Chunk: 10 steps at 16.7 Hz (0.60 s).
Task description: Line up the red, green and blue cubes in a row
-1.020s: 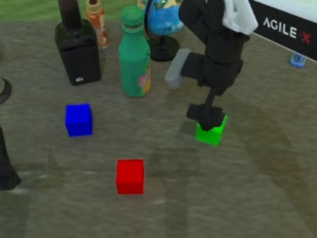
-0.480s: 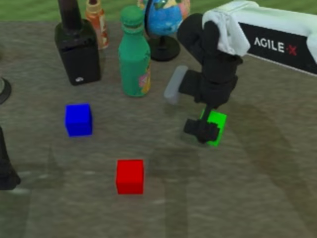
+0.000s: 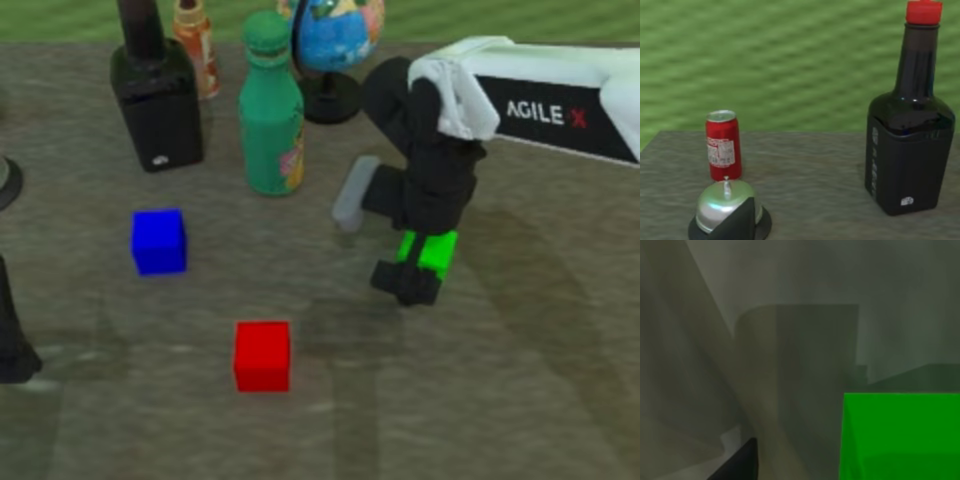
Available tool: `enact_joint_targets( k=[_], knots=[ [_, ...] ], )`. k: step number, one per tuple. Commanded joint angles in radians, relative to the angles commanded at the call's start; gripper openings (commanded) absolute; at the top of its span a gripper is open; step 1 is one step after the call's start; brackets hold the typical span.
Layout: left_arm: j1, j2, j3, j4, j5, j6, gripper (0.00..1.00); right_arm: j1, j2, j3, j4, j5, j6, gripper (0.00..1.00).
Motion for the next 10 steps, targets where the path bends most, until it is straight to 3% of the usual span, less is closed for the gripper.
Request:
enact_joint_targets(
  k=[10],
  knots=[
    [0.000,0.000,0.000,0.000,0.000,0.000,1.00,0.000,0.000,0.000,0.000,0.000,0.000,0.25]
  ],
)
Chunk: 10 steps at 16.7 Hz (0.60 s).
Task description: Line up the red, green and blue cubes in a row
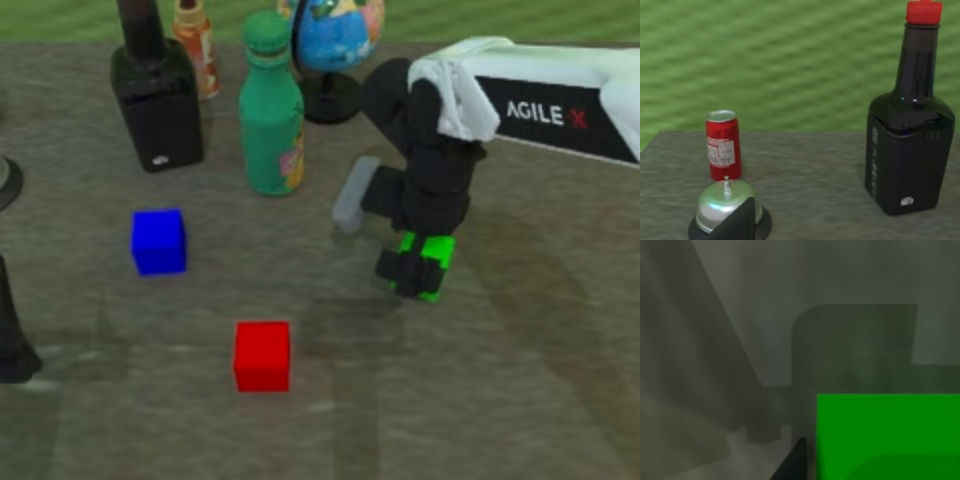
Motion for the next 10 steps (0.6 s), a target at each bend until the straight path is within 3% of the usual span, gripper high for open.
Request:
enact_joint_targets(
  k=[3,10],
  knots=[
    [0.000,0.000,0.000,0.000,0.000,0.000,1.00,0.000,0.000,0.000,0.000,0.000,0.000,0.02],
    [0.000,0.000,0.000,0.000,0.000,0.000,1.00,0.000,0.000,0.000,0.000,0.000,0.000,0.00]
  ],
)
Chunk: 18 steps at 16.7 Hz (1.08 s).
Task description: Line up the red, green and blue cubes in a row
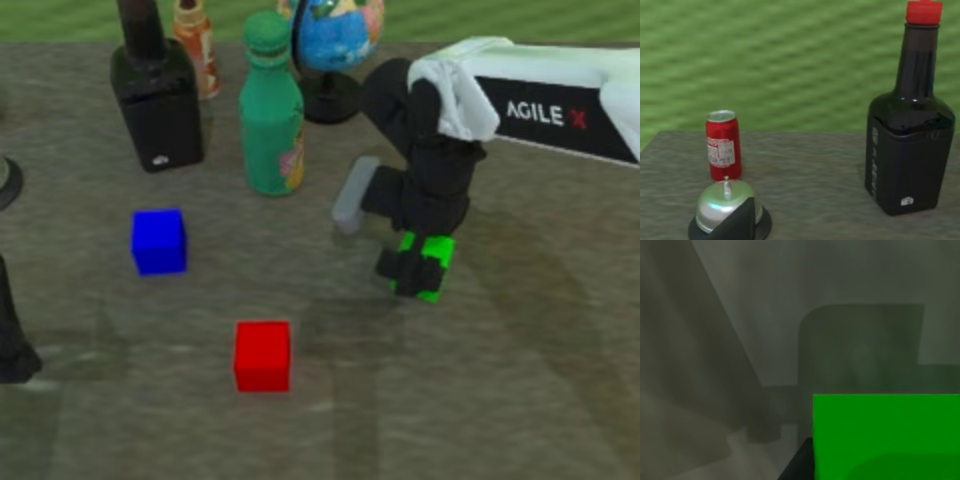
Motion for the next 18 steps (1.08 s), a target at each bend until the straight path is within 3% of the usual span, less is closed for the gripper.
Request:
enact_joint_targets(
  k=[4,11,18],
  knots=[
    [0.000,0.000,0.000,0.000,0.000,0.000,1.00,0.002,-0.031,0.017,-0.032,-0.010,0.010,0.00],
    [0.000,0.000,0.000,0.000,0.000,0.000,1.00,0.011,-0.087,0.170,-0.246,-0.011,0.007,0.00],
    [0.000,0.000,0.000,0.000,0.000,0.000,1.00,0.046,-0.114,0.143,-0.244,-0.011,-0.006,0.00]
  ],
)
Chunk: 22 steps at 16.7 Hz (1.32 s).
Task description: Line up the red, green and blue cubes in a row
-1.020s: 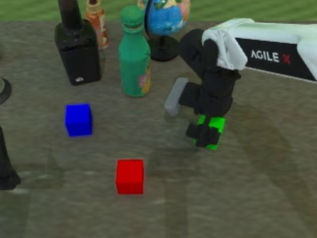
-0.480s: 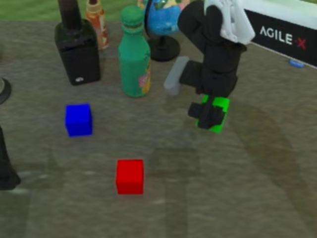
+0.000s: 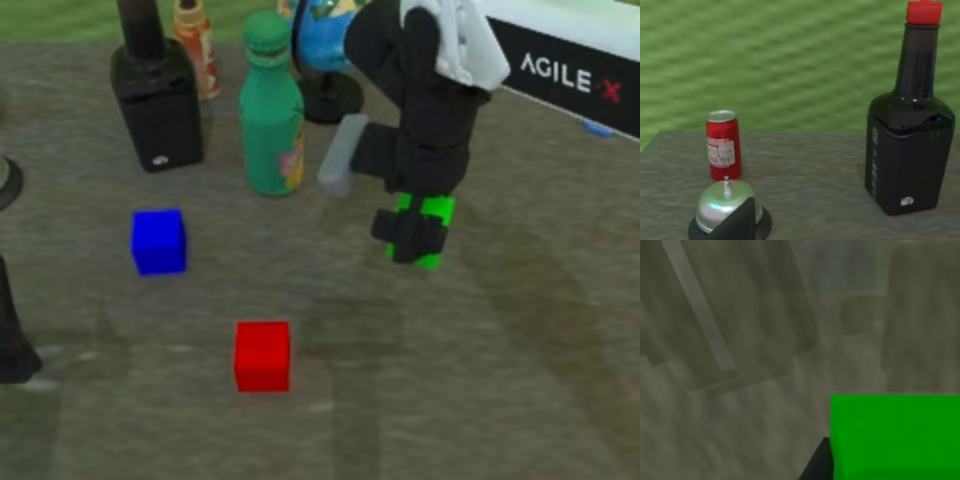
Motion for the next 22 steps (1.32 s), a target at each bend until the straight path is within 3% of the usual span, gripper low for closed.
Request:
enact_joint_targets(
  k=[7,13,22],
  knots=[
    [0.000,0.000,0.000,0.000,0.000,0.000,1.00,0.238,-0.150,-0.173,0.026,-0.003,-0.086,0.00],
    [0.000,0.000,0.000,0.000,0.000,0.000,1.00,0.241,-0.149,-0.189,0.043,-0.003,-0.085,0.00],
    [0.000,0.000,0.000,0.000,0.000,0.000,1.00,0.245,-0.093,-0.365,0.276,-0.002,-0.088,0.00]
  ],
)
